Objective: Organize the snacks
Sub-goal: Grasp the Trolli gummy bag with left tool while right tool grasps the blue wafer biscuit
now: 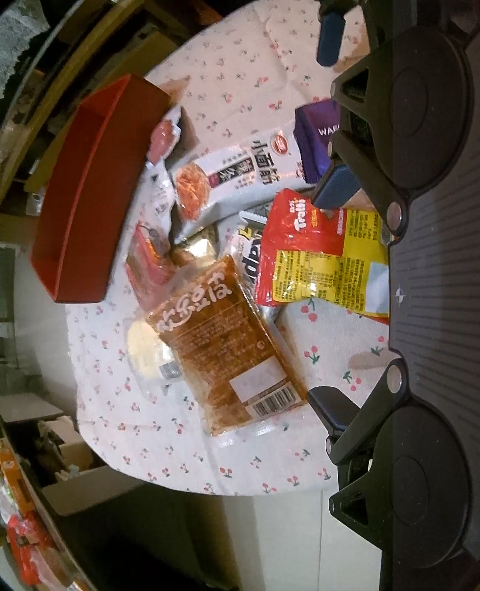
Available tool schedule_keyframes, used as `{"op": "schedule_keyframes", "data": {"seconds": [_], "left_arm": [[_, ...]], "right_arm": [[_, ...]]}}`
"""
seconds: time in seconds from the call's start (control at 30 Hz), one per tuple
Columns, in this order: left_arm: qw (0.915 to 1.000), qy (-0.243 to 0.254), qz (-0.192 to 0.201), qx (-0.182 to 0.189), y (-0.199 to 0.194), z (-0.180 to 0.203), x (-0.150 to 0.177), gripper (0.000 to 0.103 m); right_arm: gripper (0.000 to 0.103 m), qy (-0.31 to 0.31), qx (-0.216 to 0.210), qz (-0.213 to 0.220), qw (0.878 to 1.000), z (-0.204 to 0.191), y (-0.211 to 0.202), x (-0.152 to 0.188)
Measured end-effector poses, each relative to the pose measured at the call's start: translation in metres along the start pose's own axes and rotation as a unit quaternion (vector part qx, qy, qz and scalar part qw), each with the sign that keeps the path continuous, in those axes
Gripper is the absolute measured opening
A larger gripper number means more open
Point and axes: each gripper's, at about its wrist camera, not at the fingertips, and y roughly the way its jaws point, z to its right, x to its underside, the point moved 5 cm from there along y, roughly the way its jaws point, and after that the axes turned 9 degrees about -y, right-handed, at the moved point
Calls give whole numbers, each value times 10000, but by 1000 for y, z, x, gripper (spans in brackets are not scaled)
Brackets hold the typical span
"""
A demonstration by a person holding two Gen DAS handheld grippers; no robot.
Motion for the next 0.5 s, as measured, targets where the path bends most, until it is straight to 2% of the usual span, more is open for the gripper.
{"op": "schedule_keyframes", "data": {"seconds": [0.1,0.13,0.17,0.4,0.5], "left_arm": [[10000,11,-86,22,6,4,0,103],[9999,46,-94,8,8,6,0,103],[9999,73,-104,-6,9,7,1,103],[9994,-25,-290,171,11,2,4,103],[9997,86,-190,122,6,3,4,103]], "right_arm": [[103,-165,-75,-227,9996,-7,12,2],[103,-275,18,-256,9993,-9,16,2],[103,-395,155,-238,9988,-9,18,1],[103,-351,95,-206,9991,-1,11,3],[101,-314,63,-197,9993,3,7,4]]}}
